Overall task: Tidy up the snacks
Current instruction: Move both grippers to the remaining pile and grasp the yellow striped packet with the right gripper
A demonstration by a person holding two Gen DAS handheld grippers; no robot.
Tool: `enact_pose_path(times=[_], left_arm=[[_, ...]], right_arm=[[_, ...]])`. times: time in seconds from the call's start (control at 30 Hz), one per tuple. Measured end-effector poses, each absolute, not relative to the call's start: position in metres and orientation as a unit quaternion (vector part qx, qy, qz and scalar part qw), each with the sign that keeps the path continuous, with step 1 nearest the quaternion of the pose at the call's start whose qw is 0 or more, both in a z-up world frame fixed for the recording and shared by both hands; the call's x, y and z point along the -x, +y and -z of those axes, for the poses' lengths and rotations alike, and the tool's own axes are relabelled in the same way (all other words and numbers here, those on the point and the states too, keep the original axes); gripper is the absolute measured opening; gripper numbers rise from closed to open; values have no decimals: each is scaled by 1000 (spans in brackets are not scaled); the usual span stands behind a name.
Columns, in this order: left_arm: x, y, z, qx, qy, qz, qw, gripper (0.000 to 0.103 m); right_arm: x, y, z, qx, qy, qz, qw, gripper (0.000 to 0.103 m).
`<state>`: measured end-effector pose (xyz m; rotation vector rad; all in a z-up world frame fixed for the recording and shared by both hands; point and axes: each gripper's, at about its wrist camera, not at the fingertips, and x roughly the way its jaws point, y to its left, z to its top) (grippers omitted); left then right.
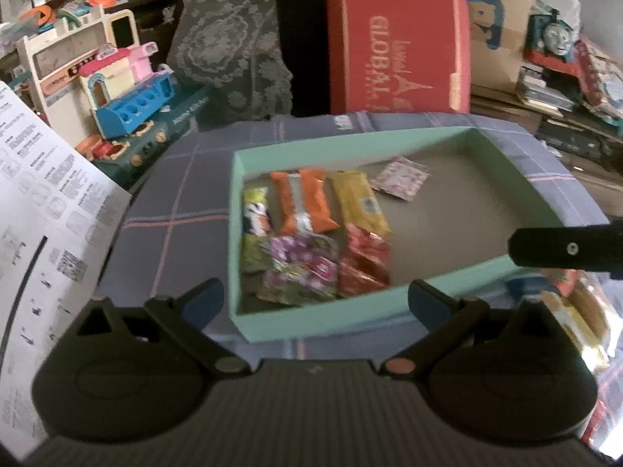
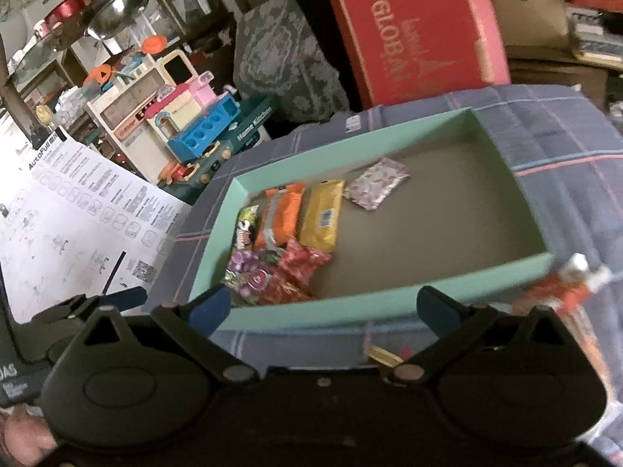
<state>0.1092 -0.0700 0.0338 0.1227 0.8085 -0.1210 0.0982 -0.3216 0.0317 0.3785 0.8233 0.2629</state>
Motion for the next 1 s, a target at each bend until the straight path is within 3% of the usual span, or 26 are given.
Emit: enact_pose_path(times=[0.3,1.0], left_arm=[[-75,-119,-21,-87,410,109,901,103],[-68,-219,26,-162,453,169,861,103]], right_arm=[[-40,-384,-24,-182,369,-57,909,103],[9,-451,37,-266,407,8,874,102]])
